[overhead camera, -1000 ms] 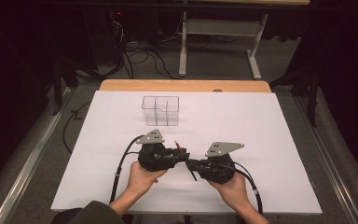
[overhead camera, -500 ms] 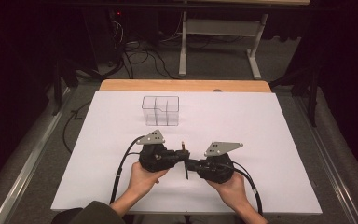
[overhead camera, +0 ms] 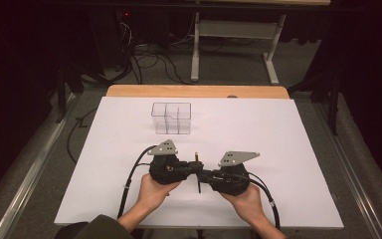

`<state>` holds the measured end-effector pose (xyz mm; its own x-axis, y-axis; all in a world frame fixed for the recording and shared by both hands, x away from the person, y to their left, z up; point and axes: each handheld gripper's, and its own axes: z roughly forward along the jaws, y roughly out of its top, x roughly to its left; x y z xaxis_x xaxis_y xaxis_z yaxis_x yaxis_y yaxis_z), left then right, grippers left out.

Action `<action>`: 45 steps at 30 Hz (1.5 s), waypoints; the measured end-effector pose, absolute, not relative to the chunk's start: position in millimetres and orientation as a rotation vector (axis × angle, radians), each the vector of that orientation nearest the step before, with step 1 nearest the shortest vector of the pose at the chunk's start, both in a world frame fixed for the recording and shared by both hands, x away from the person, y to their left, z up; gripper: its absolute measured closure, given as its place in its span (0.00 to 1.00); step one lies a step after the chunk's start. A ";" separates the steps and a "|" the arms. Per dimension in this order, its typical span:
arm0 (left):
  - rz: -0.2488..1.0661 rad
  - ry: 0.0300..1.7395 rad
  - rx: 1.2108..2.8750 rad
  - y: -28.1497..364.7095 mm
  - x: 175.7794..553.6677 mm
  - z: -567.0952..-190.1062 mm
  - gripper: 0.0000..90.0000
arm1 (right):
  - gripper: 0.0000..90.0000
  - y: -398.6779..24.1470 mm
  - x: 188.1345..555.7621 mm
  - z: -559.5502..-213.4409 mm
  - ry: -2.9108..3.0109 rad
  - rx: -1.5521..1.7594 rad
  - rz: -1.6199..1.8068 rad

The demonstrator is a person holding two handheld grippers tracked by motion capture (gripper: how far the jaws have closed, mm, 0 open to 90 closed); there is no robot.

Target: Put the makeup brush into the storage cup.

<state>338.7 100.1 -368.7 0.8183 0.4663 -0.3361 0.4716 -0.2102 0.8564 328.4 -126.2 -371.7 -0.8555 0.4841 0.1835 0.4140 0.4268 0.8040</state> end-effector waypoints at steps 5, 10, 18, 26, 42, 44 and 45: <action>0.002 0.723 1.833 103.3 338.6 -366.6 0.91 | 0.82 -126.4 328.4 -372.0 2.590 0.818 1.432; 0.010 0.733 1.835 105.8 339.4 -366.1 0.91 | 0.67 -127.5 329.8 -372.8 2.596 0.832 1.437; 0.016 0.746 1.826 111.3 340.0 -364.2 0.91 | 0.53 -137.9 330.8 -366.2 2.544 0.859 1.477; 0.018 0.748 1.824 114.2 339.6 -362.8 0.91 | 0.48 -149.1 333.2 -364.5 2.497 0.908 1.504; 0.030 0.752 1.813 119.3 339.6 -361.1 0.91 | 0.43 -173.8 334.2 -358.2 2.445 0.942 1.457; 0.030 0.751 1.812 119.5 339.2 -360.7 0.91 | 0.43 -177.6 334.3 -358.0 2.437 0.953 1.453; 0.030 0.750 1.812 119.7 339.1 -360.7 0.91 | 0.43 -179.6 334.3 -358.1 2.432 0.957 1.452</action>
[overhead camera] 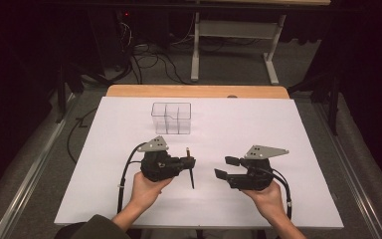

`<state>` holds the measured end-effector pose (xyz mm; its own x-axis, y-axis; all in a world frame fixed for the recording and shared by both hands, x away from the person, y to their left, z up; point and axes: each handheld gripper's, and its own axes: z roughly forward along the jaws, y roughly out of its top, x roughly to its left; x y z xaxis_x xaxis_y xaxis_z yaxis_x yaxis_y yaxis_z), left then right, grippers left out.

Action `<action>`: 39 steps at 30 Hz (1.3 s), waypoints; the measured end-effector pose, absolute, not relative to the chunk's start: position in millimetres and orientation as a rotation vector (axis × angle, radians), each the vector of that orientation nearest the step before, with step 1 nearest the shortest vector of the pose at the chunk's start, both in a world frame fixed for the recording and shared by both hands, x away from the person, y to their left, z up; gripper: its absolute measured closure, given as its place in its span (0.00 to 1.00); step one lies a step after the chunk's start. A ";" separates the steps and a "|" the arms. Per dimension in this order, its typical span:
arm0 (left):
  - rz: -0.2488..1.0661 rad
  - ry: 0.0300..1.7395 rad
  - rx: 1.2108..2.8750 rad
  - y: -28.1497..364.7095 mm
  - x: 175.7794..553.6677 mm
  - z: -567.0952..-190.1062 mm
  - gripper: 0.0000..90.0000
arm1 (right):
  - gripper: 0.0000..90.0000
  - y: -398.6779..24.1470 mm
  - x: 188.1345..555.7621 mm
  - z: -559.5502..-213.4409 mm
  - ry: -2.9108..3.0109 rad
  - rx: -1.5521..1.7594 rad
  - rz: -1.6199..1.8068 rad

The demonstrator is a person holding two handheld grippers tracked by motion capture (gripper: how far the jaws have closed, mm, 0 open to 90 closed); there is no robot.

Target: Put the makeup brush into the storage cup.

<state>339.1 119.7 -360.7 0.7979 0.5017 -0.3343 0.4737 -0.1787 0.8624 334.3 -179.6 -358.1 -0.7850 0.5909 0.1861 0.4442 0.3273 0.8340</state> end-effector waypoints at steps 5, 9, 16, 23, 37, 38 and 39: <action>0.029 0.751 1.813 120.0 339.8 -360.9 0.91 | 0.43 -188.5 333.8 -357.6 2.416 0.977 1.437; 0.031 0.750 1.811 120.8 339.1 -360.1 0.91 | 0.42 -195.5 333.3 -356.2 2.408 0.976 1.427; 0.033 0.752 1.809 121.4 339.4 -360.1 0.91 | 0.39 -216.7 332.4 -355.7 2.367 0.974 1.450; 0.033 0.750 1.811 121.2 338.8 -359.8 0.91 | 0.39 -234.4 331.5 -355.5 2.323 0.986 1.465; 0.045 0.759 1.809 124.2 339.8 -359.2 0.91 | 0.38 -263.8 331.8 -367.1 2.242 1.050 1.459; 0.048 0.760 1.808 124.8 339.6 -358.9 0.91 | 0.39 -269.0 331.4 -369.2 2.232 1.063 1.460; 0.048 0.760 1.808 124.8 339.6 -358.9 0.91 | 0.39 -271.2 330.8 -370.2 2.224 1.072 1.461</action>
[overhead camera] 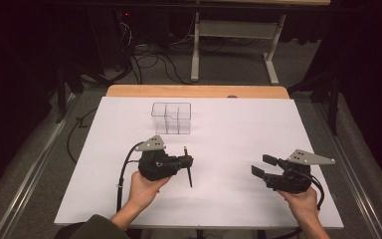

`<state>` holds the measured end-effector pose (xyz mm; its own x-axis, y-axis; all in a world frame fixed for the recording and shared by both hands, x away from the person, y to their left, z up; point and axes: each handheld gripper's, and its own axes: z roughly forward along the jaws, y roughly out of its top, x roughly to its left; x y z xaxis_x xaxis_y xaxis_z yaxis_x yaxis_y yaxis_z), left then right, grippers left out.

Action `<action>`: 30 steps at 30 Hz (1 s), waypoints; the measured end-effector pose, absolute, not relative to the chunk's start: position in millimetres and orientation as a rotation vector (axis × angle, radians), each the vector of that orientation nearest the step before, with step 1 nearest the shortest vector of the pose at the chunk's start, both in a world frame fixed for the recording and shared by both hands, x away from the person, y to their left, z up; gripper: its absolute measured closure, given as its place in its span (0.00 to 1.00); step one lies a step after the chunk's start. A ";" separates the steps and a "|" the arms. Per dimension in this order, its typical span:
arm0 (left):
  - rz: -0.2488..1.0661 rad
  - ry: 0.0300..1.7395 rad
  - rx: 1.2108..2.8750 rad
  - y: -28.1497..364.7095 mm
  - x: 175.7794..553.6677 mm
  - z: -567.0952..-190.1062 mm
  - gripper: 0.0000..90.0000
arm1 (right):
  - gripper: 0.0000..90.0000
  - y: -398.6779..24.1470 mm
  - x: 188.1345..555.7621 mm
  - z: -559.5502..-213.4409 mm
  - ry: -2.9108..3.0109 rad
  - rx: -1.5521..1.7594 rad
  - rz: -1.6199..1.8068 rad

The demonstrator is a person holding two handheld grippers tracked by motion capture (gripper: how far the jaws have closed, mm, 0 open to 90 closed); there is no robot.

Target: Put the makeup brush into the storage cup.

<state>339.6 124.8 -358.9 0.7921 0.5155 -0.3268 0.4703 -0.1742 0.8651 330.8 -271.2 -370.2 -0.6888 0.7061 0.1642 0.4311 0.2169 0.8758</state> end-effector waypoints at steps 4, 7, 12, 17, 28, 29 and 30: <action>0.052 0.765 1.809 126.1 339.9 -358.7 0.91 | 0.40 -277.2 329.1 -372.5 2.201 1.080 1.461; 0.061 0.775 1.803 129.0 341.2 -358.2 0.91 | 0.39 -284.7 329.9 -378.6 2.173 1.103 1.478; 0.067 0.783 1.799 130.6 342.1 -357.6 0.91 | 0.37 -287.9 329.0 -385.3 2.165 1.133 1.457; 0.077 0.793 1.797 133.7 344.8 -357.1 0.91 | 0.35 -290.3 328.8 -389.9 2.148 1.145 1.456; 0.094 0.817 1.777 140.7 349.2 -353.8 0.91 | 0.32 -288.9 327.8 -397.4 2.127 1.138 1.457; 0.097 0.821 1.776 142.1 350.3 -352.9 0.91 | 0.30 -288.0 327.5 -398.2 2.119 1.132 1.457; 0.097 0.821 1.776 142.1 350.3 -352.9 0.91 | 0.30 -288.0 327.5 -398.2 2.119 1.132 1.457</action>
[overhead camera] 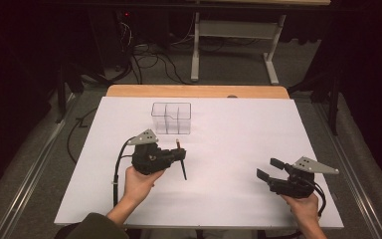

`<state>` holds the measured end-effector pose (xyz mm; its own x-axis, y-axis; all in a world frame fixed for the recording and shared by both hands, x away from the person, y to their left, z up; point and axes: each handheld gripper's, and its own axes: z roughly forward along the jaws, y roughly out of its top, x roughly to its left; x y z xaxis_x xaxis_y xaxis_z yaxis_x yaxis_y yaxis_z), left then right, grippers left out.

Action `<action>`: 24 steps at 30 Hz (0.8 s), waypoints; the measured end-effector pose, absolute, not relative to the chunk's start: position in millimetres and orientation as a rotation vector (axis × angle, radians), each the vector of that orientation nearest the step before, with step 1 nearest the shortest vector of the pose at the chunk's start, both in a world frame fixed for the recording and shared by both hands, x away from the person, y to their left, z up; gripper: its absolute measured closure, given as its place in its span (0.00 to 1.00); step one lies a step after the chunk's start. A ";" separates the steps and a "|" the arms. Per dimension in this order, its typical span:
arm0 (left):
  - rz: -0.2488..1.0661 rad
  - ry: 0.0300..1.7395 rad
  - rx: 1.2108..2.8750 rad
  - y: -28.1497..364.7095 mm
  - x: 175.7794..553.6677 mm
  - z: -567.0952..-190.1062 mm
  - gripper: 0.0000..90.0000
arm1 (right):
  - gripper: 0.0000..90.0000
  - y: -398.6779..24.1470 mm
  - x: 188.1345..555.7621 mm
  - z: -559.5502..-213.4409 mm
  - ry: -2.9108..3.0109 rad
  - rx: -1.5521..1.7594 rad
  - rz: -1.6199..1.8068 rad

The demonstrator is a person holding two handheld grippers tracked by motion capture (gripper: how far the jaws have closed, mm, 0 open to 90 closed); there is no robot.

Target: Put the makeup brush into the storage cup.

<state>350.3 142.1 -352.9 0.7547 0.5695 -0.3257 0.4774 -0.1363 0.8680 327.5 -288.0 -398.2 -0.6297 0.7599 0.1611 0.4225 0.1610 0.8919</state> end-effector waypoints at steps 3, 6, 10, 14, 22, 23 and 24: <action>0.106 0.825 1.776 144.6 352.7 -350.6 0.91 | 0.27 -287.4 327.2 -398.0 2.093 1.132 1.464; 0.114 0.834 1.766 146.5 355.6 -348.2 0.91 | 0.26 -287.3 327.3 -398.3 2.086 1.135 1.458; 0.117 0.844 1.760 149.4 359.3 -346.4 0.91 | 0.25 -286.9 327.1 -398.3 2.083 1.130 1.452; 0.124 0.855 1.758 151.3 363.5 -345.1 0.91 | 0.23 -286.3 326.9 -398.1 2.077 1.115 1.453; 0.139 0.870 1.759 152.9 370.9 -340.5 0.91 | 0.23 -286.3 326.1 -397.5 2.076 1.112 1.463; 0.145 0.873 1.761 153.4 373.4 -339.4 0.91 | 0.23 -286.4 326.5 -397.7 2.081 1.115 1.462; 0.145 0.873 1.761 153.4 373.4 -339.4 0.91 | 0.23 -286.4 326.5 -397.7 2.081 1.115 1.462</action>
<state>373.4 153.4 -339.4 0.7196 0.6179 -0.3168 0.4826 -0.1169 0.8680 326.5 -286.4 -397.7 -0.6224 0.7698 0.1415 0.3940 0.1519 0.9065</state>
